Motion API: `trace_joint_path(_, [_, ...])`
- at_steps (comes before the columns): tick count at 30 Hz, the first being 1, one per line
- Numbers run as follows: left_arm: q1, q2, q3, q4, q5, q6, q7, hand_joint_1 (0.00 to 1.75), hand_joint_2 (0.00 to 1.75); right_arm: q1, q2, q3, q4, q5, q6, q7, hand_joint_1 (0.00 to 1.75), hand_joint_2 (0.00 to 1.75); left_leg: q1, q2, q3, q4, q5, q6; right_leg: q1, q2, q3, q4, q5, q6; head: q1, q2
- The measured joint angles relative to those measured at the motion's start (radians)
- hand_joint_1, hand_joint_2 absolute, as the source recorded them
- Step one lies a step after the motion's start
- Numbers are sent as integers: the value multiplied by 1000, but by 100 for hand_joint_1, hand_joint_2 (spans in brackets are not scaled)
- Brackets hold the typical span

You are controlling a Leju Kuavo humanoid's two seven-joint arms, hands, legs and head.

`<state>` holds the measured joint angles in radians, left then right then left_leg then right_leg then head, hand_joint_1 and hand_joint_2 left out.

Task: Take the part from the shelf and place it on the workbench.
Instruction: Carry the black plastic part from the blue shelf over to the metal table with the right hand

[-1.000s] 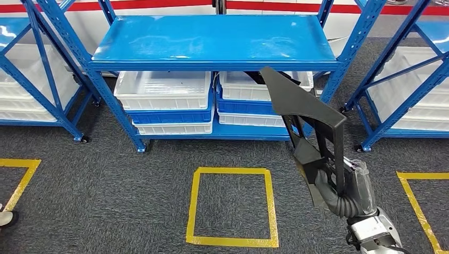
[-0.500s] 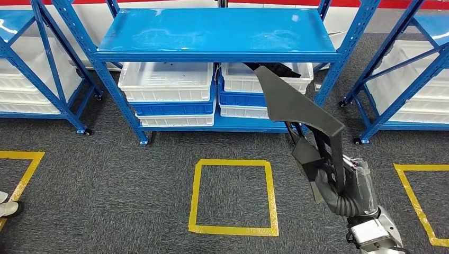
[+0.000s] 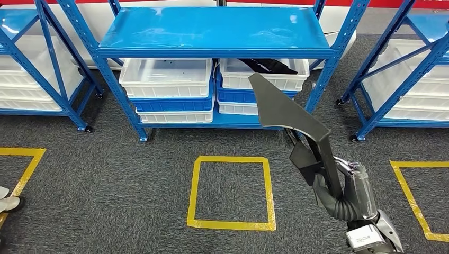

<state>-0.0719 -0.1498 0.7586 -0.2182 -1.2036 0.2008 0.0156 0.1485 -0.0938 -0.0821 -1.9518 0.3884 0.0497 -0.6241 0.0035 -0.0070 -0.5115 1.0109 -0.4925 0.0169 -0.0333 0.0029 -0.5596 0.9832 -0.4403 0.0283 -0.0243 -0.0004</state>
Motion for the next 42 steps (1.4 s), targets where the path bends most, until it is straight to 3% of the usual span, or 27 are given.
trace_joint_path(2, [0, 0, -1, 0, -3, 0, 0, 0, 175, 1, 0, 0, -4, 3, -2, -1, 175, 175, -4, 2, -5, -8, 14, 13, 2, -1, -3, -5, 8, 15, -1, 0])
trace_joint_path(4, [-1, 0, -2, 0, -6, 0, 0, 0, 175, 4, -1, -2, -8, 6, -5, -2, 175, 175, -3, 6, -10, -26, 35, 31, 5, -2, -22, 19, -14, 18, 1, 0])
trace_joint_path(7, [-2, 1, -2, 0, -9, -1, 3, 0, 175, 14, -3, -8, -12, 7, -9, -7, 175, 175, -9, 10, -35, -33, 58, 48, 6, -2, -92, 187, -114, 3, 6, 0])
trace_joint_path(9, [-2, 1, -2, 0, -9, -2, 5, 0, 175, 23, -3, -10, -12, 7, -9, -10, 175, 175, -16, 11, -54, -33, 71, 50, 7, -3, -110, 266, -141, 10, 7, 0])
trace_joint_path(10, [-2, 1, -2, 0, -8, -3, 7, 0, 175, 25, -2, -11, -12, 8, -9, -10, 175, 175, -18, 11, -62, -32, 78, 50, 7, -3, -91, 250, -130, 18, 8, 0])
trace_joint_path(12, [-2, 1, -2, 0, -7, -3, 9, 0, 175, 24, -1, -11, -12, 9, -6, -11, 175, 175, -21, 11, -76, -28, 88, 45, 8, -4, -1, 115, -89, 30, 7, 0])
trace_joint_path(14, [-2, 1, -2, 0, -5, -3, 10, 0, 175, 21, -1, -10, -12, 11, -1, -12, 175, 175, -23, 10, -86, -22, 97, 37, 15, -2, 73, 0, -66, 20, 7, 0])
trace_joint_path(16, [-2, 2, -2, 0, -4, -3, 11, 0, 175, 18, -2, -10, -12, 13, 3, -13, 175, 175, -22, 9, -91, -17, 104, 27, 24, 1, 80, -24, -61, 1, 7, 0])
trace_joint_path(18, [-1, 4, -1, 0, 0, -3, 13, 0, 175, 16, -4, -10, -12, 12, 8, -14, 175, 175, -19, 7, -99, -8, 102, 16, 16, 0, 70, -27, -51, -18, 7, 0])
trace_joint_path(20, [1, 6, 0, 0, 4, -3, 15, 0, 175, 16, -4, -9, -12, 10, 13, -14, 175, 175, -12, 5, -123, 46, 45, 2, 7, -2, 62, -30, -35, -41, 4, 0])
trace_joint_path(22, [2, 6, 1, 1, 8, -3, 18, 0, 175, 17, -5, -9, -12, 8, 17, -14, 175, 175, 0, 4, -160, 165, -46, -15, 9, -4, 46, -28, -21, -49, 0, 0])
trace_joint_path(23, [2, 7, 2, 1, 9, -3, 18, 0, 175, 17, -5, -9, -12, 7, 19, -14, 175, 175, 5, 4, -174, 222, -75, -22, 10, -4, 37, -25, -15, -49, 0, 0])
trace_joint_path(24, [2, 7, 2, 1, 11, -3, 19, 0, 175, 16, -5, -9, -12, 7, 21, -14, 175, 175, 9, 4, -175, 254, -85, -27, 10, -4, 27, -21, -10, -47, 0, 0])
trace_joint_path(25, [2, 7, 2, 1, 11, -3, 19, 0, 175, 16, -5, -9, -11, 7, 22, -14, 175, 175, 12, 5, -159, 248, -76, -30, 10, -4, 18, -16, -7, -44, 0, 0])
trace_joint_path(28, [1, 8, 3, 1, 13, -3, 19, 0, 175, 16, -5, -8, -11, 6, 24, -14, 175, 175, 16, 3, -36, 71, -15, -25, 11, -3, -2, -1, 0, -35, 1, 0])
trace_joint_path(30, [1, 9, 4, 1, 13, -6, 19, 0, 175, 14, -5, -8, -11, 6, 24, -12, 175, 175, 9, 2, 2, 3, 0, -14, 11, -4, -6, -1, 8, -23, 1, 0])
trace_joint_path(32, [1, 10, 7, 1, 13, -11, 18, 0, 175, 17, -5, -7, -13, 8, 23, -10, 175, 175, 1, 2, -5, -3, 12, 0, 12, -4, -9, -7, 19, -6, 0, 0])
trace_joint_path(34, [0, 10, 10, 1, 15, -17, 19, 0, 175, 24, -4, -6, -19, 12, 22, -6, 175, 175, 3, 7, -9, -22, 31, 18, 14, -4, -23, 5, 12, 3, 1, 0])
trace_joint_path(36, [-1, 9, 12, 1, 16, -21, 21, 0, 175, 32, -4, -6, -25, 16, 21, -3, 175, 175, 5, 12, -21, -36, 54, 35, 14, -4, -65, 91, -45, -6, 4, 0])
trace_joint_path(38, [-2, 9, 16, 1, 20, -21, 23, 0, 175, 40, -3, -6, -27, 19, 20, 0, 175, 175, 2, 14, -44, -36, 70, 40, 12, -3, -120, 228, -116, -11, 7, 0])
trace_joint_path(39, [-1, 9, 18, 1, 22, -21, 24, 0, 175, 45, -3, -6, -28, 21, 20, 2, 175, 175, 0, 14, -55, -35, 78, 39, 11, -3, -132, 272, -135, -8, 7, 0])
trace_joint_path(40, [-1, 9, 20, 1, 23, -21, 25, 0, 175, 49, -3, -6, -28, 22, 20, 4, 175, 175, 0, 15, -66, -35, 86, 37, 11, -4, -123, 277, -138, 0, 8, 0])
trace_joint_path(41, [-1, 8, 22, 1, 24, -21, 25, 0, 175, 53, -2, -6, -29, 24, 20, 7, 175, 175, -1, 15, -75, -34, 93, 34, 10, -4, -90, 237, -127, 9, 8, 0])
trace_joint_path(42, [-1, 8, 25, 1, 24, -21, 26, 0, 175, 55, -2, -6, -31, 27, 19, 9, 175, 175, -1, 15, -82, -32, 99, 30, 8, -5, -39, 163, -109, 18, 8, 0])
